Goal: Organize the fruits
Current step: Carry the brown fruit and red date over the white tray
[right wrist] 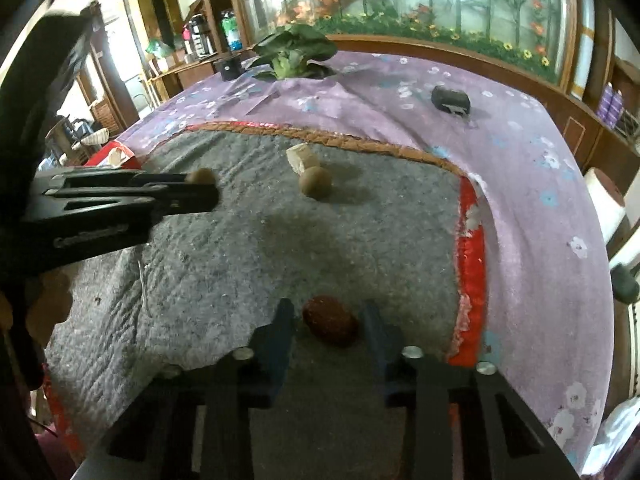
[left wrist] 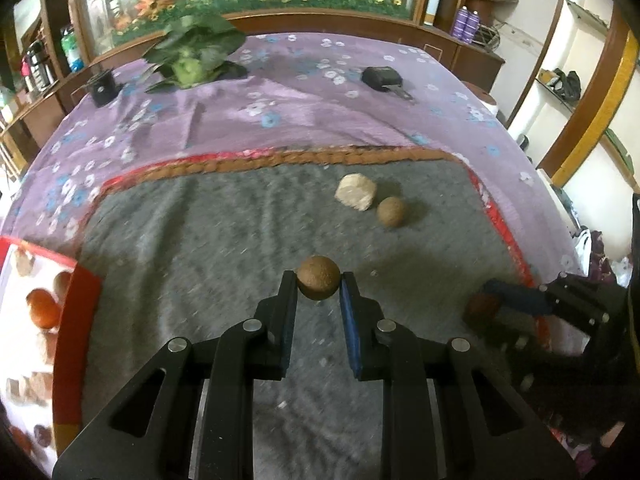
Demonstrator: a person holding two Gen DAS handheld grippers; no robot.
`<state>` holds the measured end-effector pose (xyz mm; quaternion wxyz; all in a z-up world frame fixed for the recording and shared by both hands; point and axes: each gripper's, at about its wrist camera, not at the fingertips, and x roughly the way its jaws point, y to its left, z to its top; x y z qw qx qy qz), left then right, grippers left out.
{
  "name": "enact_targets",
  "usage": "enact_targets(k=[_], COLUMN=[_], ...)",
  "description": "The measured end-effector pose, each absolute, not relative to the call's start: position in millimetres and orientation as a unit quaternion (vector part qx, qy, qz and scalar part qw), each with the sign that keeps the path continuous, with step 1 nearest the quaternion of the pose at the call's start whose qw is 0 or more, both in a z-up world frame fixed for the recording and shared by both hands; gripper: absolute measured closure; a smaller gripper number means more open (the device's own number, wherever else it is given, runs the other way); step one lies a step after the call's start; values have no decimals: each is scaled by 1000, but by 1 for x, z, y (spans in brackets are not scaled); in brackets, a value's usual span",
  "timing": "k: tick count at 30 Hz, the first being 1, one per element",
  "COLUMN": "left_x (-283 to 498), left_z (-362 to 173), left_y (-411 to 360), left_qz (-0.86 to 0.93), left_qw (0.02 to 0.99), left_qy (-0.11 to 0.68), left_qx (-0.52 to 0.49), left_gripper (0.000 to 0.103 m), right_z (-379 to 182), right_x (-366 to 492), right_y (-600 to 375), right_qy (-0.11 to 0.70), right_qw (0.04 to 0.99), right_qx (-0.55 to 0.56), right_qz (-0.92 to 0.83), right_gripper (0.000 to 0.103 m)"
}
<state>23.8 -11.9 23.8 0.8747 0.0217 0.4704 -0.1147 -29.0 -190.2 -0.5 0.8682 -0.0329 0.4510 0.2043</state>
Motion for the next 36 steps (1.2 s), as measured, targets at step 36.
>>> enact_targets(k=[36], left_x=[-49], left_z=[62], left_y=[186], left_qz=[53], left_qw=[903], left_qy=[425], left_qx=[-43], left_gripper=[82], right_z=[59], right_x=[-56], right_y=[21], right_qy=[401], right_qw=[828], right_qx=[-118], right_qz=[374], right_gripper=[77])
